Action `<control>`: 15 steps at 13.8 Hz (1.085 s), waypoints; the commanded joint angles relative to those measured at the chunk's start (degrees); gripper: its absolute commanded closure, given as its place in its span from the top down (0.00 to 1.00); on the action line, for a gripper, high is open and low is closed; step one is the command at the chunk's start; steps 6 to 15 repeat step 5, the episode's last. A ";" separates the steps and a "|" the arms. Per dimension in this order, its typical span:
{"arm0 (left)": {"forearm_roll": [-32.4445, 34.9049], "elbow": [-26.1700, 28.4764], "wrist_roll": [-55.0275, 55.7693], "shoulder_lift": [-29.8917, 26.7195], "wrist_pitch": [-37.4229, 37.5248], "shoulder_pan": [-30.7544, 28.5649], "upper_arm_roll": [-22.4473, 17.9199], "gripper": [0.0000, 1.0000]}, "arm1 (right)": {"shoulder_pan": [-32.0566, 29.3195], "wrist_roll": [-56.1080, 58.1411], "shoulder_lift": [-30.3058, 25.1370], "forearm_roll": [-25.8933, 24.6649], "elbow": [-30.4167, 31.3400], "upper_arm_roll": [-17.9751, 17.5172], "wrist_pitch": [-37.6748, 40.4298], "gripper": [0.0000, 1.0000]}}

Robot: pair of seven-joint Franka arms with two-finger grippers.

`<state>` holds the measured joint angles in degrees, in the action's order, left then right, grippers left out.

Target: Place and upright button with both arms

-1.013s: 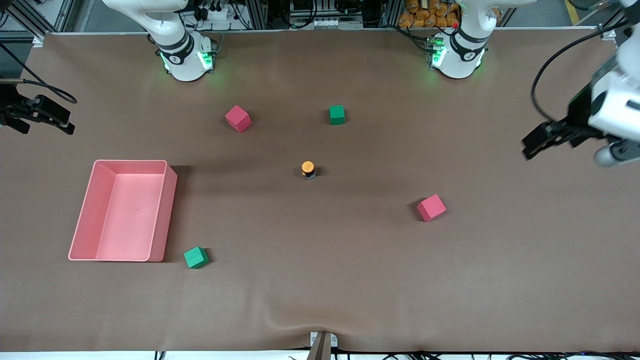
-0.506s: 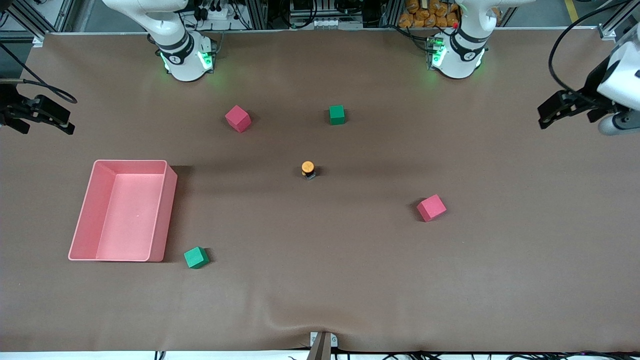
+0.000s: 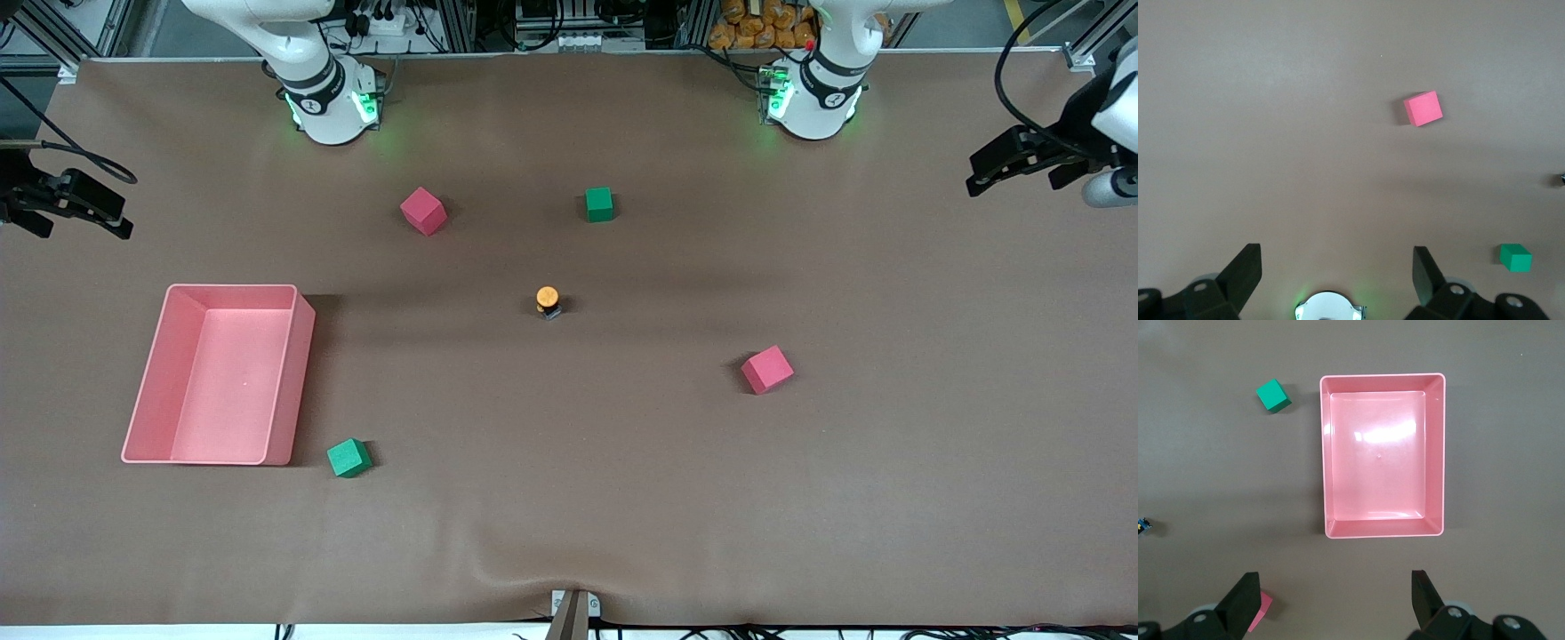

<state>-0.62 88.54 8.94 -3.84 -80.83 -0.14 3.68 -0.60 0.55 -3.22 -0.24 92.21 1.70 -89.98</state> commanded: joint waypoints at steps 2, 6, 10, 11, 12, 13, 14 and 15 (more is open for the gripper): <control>-0.52 0.58 -0.86 -1.08 0.58 0.40 -0.26 1.00 | -0.98 0.68 -0.56 -0.81 -0.01 -0.82 0.60 1.00; -0.34 0.31 -0.42 -0.99 0.58 0.75 -0.26 1.00 | -0.98 0.68 -0.47 -0.81 -0.01 -0.82 0.60 1.00; -0.34 0.31 -0.42 -0.99 0.58 0.75 -0.26 1.00 | -0.98 0.68 -0.47 -0.81 -0.01 -0.82 0.60 1.00; -0.34 0.31 -0.42 -0.99 0.58 0.75 -0.26 1.00 | -0.98 0.68 -0.47 -0.81 -0.01 -0.82 0.60 1.00; -0.34 0.31 -0.42 -0.99 0.58 0.75 -0.26 1.00 | -0.98 0.68 -0.47 -0.81 -0.01 -0.82 0.60 1.00; -0.34 0.31 -0.42 -0.99 0.58 0.75 -0.26 1.00 | -0.98 0.68 -0.47 -0.81 -0.01 -0.82 0.60 1.00; -0.34 0.31 -0.42 -0.99 0.58 0.75 -0.26 1.00 | -0.98 0.68 -0.47 -0.81 -0.01 -0.82 0.60 1.00; -0.34 0.31 -0.42 -0.99 0.58 0.75 -0.26 1.00 | -0.98 0.68 -0.47 -0.81 -0.01 -0.82 0.60 1.00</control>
